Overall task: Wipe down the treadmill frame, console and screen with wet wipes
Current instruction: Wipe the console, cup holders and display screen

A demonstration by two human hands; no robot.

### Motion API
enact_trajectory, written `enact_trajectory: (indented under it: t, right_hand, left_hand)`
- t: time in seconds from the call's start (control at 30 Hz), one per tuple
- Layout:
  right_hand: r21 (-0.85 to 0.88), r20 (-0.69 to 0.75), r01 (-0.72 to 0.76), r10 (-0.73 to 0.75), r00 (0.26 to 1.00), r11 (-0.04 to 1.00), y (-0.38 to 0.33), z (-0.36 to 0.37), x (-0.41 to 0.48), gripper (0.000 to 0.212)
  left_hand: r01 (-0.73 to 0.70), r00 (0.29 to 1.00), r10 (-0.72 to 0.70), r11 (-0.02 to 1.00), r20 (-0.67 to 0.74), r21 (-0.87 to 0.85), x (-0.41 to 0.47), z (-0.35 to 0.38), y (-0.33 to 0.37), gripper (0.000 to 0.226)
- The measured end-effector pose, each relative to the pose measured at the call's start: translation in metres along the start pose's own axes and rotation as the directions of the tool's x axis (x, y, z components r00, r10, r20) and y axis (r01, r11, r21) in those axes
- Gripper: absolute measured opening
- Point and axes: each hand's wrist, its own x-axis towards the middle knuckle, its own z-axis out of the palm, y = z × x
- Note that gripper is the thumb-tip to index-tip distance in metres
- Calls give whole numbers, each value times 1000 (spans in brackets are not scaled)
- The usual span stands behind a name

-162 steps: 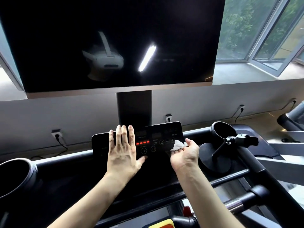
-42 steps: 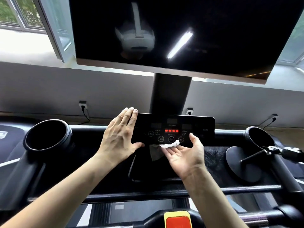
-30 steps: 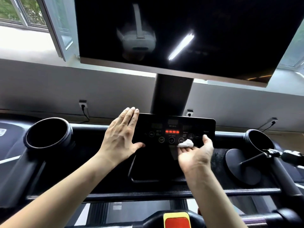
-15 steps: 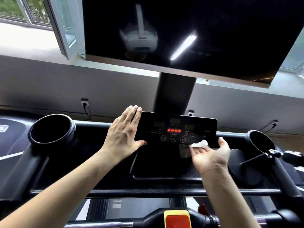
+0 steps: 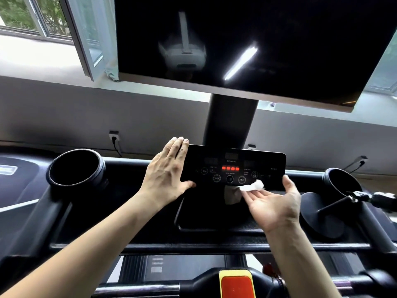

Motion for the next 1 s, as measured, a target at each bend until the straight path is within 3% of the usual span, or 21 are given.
enact_trajectory:
  t: [0.13,0.2,0.3,0.43,0.6,0.7,0.9,1.0]
  right_hand:
    - [52,-19,69,-68,997,996,9,7,11,81]
    - [46,16,-9,8,1000,999,30,16,13,91]
    - [-19,81,-155,156,985,988,54,18,16,83]
    - [-117,142,-295,310,940,948,40,8,3,89]
    - [0,26,-62,62,998,998,-9,-9,4,85]
    - [-23,9,-24,24,1000,999,3,-2,7,77]
    - [-240,137,-263,301,944,934,65,14,13,75]
    - [-374,131,-272,340,931,887,59,10,18,71]
  left_hand:
    - [-1,1000,1,1000,-6,-5,0,1,1,124]
    - [-6,1000,5,1000,-10,-5,0,1,0,124]
    - [-5,1000,5,1000,-19,-2,1,2,0,122]
    - [-13,999,13,1000,-29,-4,0,5,-3,118]
    - [-37,999,37,999,-33,-12,1,7,-3,121]
    - [-36,999,35,999,-40,-23,2,7,-3,121]
    - [-36,999,33,998,-41,-59,0,7,-5,115]
    - [2,983,-36,982,-181,-186,-20,4,-1,92]
